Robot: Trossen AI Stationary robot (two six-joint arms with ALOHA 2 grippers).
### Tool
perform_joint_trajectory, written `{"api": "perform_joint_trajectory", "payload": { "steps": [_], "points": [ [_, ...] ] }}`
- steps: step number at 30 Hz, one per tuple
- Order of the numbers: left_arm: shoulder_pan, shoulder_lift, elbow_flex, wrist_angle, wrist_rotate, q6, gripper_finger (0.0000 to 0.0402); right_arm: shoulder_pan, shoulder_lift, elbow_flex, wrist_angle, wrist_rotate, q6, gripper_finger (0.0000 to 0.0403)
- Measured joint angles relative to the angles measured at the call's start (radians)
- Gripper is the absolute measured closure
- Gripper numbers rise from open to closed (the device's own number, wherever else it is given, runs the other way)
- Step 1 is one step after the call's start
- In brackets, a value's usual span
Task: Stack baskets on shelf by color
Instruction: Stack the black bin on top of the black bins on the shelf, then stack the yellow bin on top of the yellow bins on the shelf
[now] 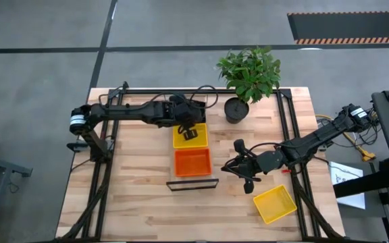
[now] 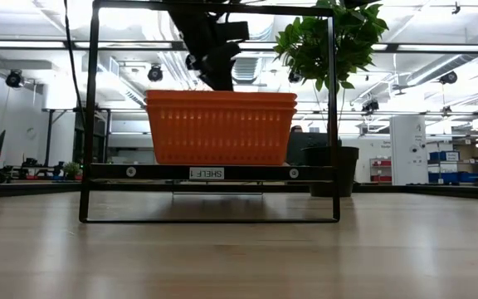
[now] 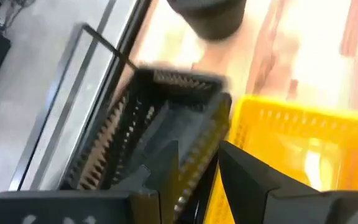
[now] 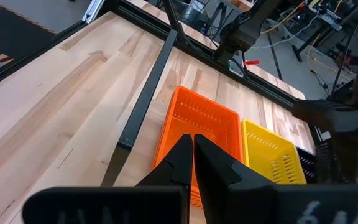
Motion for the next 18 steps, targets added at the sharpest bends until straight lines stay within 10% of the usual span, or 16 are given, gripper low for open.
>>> {"api": "perform_joint_trajectory", "payload": {
  "steps": [18],
  "points": [
    [-0.061,-0.075,-0.011,0.013,0.164,0.003,0.0311,0.0,0.0,0.0,-0.014,0.0,0.018,0.0394]
  ]
}}
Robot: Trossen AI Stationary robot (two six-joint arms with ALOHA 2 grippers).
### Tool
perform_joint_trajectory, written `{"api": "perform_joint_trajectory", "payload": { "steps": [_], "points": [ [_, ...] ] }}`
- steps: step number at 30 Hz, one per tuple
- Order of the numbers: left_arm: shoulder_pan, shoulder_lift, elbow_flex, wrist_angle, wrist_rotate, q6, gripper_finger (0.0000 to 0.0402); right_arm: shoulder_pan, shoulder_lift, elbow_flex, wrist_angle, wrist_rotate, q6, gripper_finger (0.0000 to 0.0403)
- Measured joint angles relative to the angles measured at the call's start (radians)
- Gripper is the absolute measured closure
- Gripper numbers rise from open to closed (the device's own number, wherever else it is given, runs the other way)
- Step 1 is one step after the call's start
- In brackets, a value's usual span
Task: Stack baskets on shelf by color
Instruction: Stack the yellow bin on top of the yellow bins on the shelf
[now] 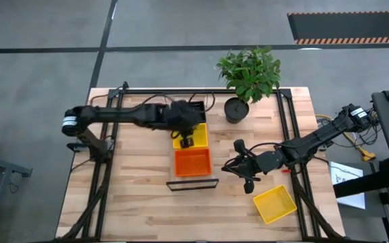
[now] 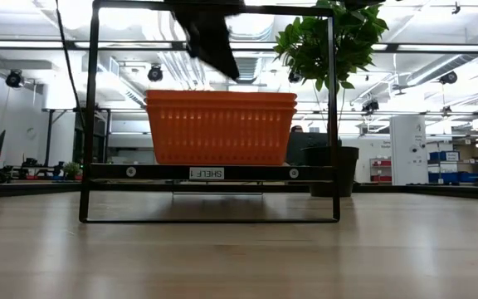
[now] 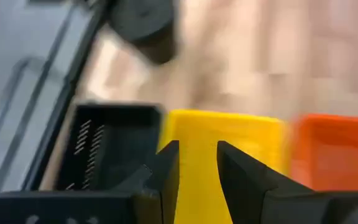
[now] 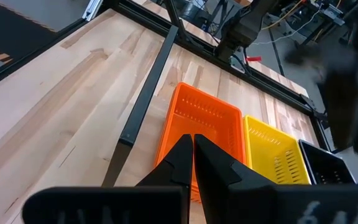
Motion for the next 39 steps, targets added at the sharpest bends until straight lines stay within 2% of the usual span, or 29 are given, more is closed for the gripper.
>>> {"api": "perform_joint_trajectory", "payload": {
  "steps": [4,7,13,17,20,24,29,34,39],
  "points": [
    [-0.11,-0.094,-0.035,0.064,0.129,0.12,0.0328,0.0,0.0,0.0,0.001,0.0,-0.008,0.0394],
    [-0.216,-0.171,-0.117,0.21,0.223,0.209,0.0345,0.0,0.0,0.0,0.003,0.0,-0.011,0.0394],
    [-0.377,-0.318,-0.377,0.642,0.233,0.306,0.038,0.0,0.0,0.0,0.017,0.0,0.004,0.0394],
    [-0.405,-0.397,-0.548,0.911,0.233,0.363,0.0395,0.0,0.0,-0.001,0.035,0.0,0.048,0.0394],
    [-0.401,-0.448,-0.651,1.076,0.227,0.368,0.0401,0.0,0.0,0.0,0.044,0.0,0.143,0.0394],
    [-0.399,-0.513,-0.747,1.215,0.166,0.369,0.0401,0.004,0.006,0.0,0.02,-0.005,0.429,0.0394],
    [-0.399,-0.6,-0.792,1.239,0.129,0.369,0.0401,0.036,0.009,0.005,-0.092,-0.161,0.891,0.0394],
    [-0.399,-0.664,-0.812,1.241,0.129,0.368,0.0401,0.099,0.013,0.026,-0.351,-0.192,1.425,0.0394],
    [-0.399,-0.706,-0.824,1.23,0.127,0.369,0.0402,0.225,0.03,0.026,-0.569,-0.243,1.928,0.0394]
  ]
}}
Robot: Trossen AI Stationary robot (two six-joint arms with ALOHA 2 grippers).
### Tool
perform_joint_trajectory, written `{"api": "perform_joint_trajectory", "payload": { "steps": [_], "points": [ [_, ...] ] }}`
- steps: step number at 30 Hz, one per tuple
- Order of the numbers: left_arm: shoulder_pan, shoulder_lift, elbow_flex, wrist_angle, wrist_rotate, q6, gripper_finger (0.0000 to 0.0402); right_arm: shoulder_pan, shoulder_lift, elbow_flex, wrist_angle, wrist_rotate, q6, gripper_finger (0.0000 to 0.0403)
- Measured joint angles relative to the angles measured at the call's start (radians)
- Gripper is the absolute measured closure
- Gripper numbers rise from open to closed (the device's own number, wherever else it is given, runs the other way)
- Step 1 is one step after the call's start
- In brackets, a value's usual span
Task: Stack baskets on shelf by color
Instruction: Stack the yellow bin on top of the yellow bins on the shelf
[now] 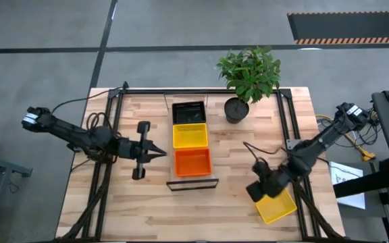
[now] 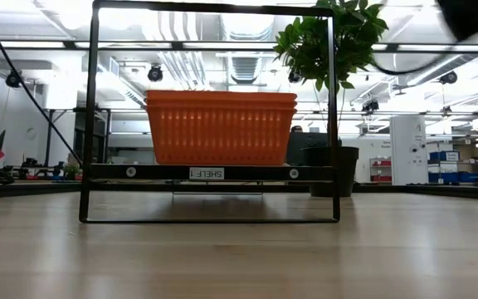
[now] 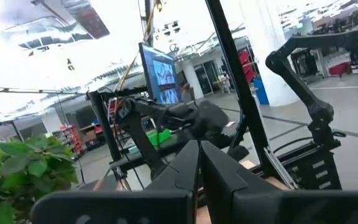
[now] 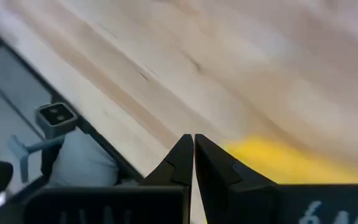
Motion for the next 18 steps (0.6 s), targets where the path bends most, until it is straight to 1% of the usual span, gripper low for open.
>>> {"api": "perform_joint_trajectory", "payload": {
  "steps": [2,4,9,11,14,18],
  "points": [
    [0.0,-0.005,0.0,0.001,-0.017,0.001,0.0402,0.051,0.002,0.001,-0.031,-0.002,0.143,0.0394],
    [0.0,-0.009,0.0,0.0,-0.058,0.007,0.0402,0.1,0.002,0.001,-0.056,-0.001,0.269,0.0394],
    [0.0,-0.019,0.0,-0.01,-0.24,0.078,0.0402,0.173,0.002,0.001,-0.132,-0.001,0.562,0.0394],
    [0.0,-0.02,-0.001,-0.05,-0.323,0.078,0.0401,0.179,0.002,0.001,-0.134,-0.001,0.618,0.0394],
    [0.0,-0.016,-0.004,-0.117,-0.42,0.102,0.0401,0.18,0.002,0.001,-0.123,0.0,0.678,0.0391],
    [0.0,-0.009,-0.007,-0.133,-0.527,0.13,0.0401,0.18,0.002,0.001,-0.107,-0.009,0.746,0.0367]
  ]
}}
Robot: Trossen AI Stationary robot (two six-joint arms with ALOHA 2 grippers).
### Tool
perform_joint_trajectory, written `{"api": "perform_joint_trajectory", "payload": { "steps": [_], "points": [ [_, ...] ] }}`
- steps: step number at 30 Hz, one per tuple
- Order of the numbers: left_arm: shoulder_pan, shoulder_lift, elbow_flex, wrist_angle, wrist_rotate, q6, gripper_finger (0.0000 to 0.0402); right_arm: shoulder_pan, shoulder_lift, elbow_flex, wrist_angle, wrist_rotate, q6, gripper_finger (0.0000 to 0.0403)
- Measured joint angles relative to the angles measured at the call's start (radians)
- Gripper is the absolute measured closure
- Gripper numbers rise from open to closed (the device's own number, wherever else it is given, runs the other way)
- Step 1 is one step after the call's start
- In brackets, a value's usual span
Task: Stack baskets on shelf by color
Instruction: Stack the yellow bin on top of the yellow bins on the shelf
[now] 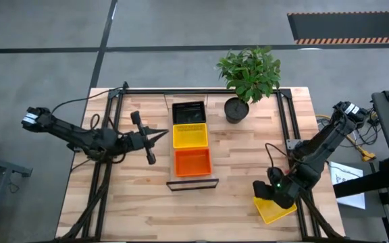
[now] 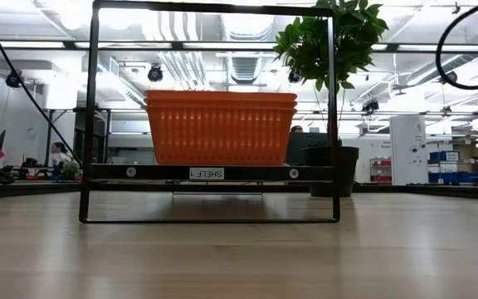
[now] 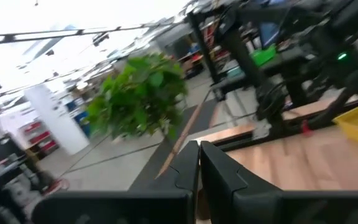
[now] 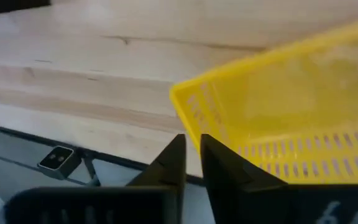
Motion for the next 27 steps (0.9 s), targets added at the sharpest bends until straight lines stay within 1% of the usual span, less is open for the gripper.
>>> {"api": "perform_joint_trajectory", "payload": {
  "steps": [5,7,10,14,19,27],
  "points": [
    [0.0,-0.001,-0.006,-0.011,-0.015,0.013,0.0401,0.0,0.0,0.001,-0.001,-0.072,0.085,0.0314],
    [0.0,-0.002,-0.006,-0.025,-0.016,0.028,0.0401,0.0,0.003,0.001,-0.033,-0.094,0.096,0.0291],
    [0.0,-0.002,-0.006,-0.025,-0.016,0.046,0.0401,-0.007,0.02,0.001,-0.098,-0.098,0.103,0.0261],
    [0.0,-0.001,-0.006,-0.025,-0.02,0.05,0.0401,-0.033,0.064,0.001,-0.186,-0.089,0.102,0.0232],
    [0.0,-0.002,-0.006,-0.025,-0.02,0.052,0.0401,-0.04,0.137,0.001,-0.199,-0.089,0.091,0.0215],
    [0.0,-0.001,-0.006,-0.024,-0.023,0.053,0.0401,-0.04,0.259,0.001,-0.126,-0.088,0.055,0.0213]
  ]
}}
